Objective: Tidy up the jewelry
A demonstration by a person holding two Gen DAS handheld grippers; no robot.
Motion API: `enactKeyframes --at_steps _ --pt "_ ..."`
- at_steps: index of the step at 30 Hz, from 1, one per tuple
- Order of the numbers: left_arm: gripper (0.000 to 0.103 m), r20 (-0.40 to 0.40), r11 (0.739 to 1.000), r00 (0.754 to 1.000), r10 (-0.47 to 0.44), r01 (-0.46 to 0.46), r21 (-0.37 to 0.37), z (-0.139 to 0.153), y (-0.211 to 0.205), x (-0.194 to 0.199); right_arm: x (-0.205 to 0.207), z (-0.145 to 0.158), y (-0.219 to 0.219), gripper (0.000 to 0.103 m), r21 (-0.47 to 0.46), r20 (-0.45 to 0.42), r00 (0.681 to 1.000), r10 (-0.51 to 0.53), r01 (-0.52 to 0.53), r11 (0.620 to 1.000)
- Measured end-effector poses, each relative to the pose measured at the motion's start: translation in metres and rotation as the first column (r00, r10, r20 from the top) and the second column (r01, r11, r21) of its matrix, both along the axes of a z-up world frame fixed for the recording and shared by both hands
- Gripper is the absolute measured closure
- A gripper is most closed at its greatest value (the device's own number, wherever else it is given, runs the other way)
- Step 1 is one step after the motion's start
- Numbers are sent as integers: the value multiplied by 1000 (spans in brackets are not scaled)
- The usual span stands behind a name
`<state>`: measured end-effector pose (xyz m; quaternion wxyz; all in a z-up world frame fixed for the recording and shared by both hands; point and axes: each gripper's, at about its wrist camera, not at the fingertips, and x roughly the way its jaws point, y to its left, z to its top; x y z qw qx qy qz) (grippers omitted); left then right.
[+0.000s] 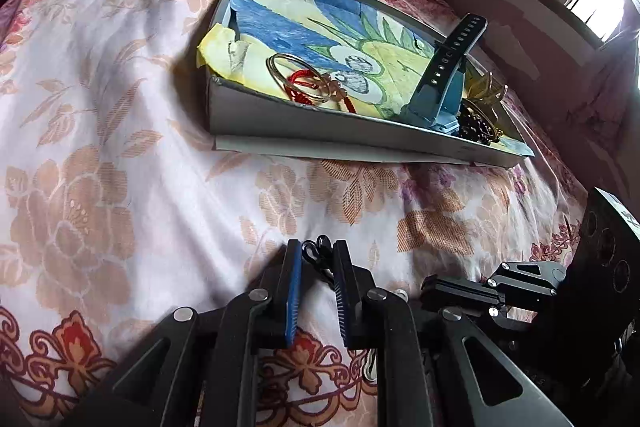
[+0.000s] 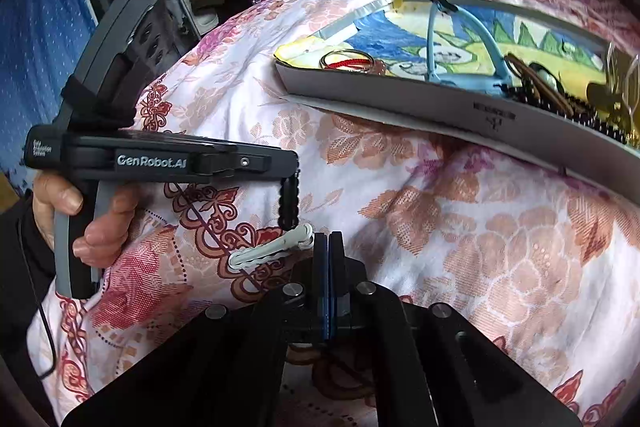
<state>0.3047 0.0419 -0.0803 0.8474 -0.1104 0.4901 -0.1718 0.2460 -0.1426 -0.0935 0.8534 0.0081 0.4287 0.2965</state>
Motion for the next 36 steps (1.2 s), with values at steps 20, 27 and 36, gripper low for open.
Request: enactKeyframes --at_steps 20,27,36 --pt "88 -45 996 998 48 -44 71 6 9 -12 20 -8 49 83 -100 -69 998 10 -17 995" --pt "89 -68 999 997 26 -23 48 8 5 -17 4 0 43 88 -89 -38 999 -6 2 996" --pt "102 -9 999 1000 30 -30 -20 33 10 -25 6 17 11 89 0 -22 994 -106 106 994"
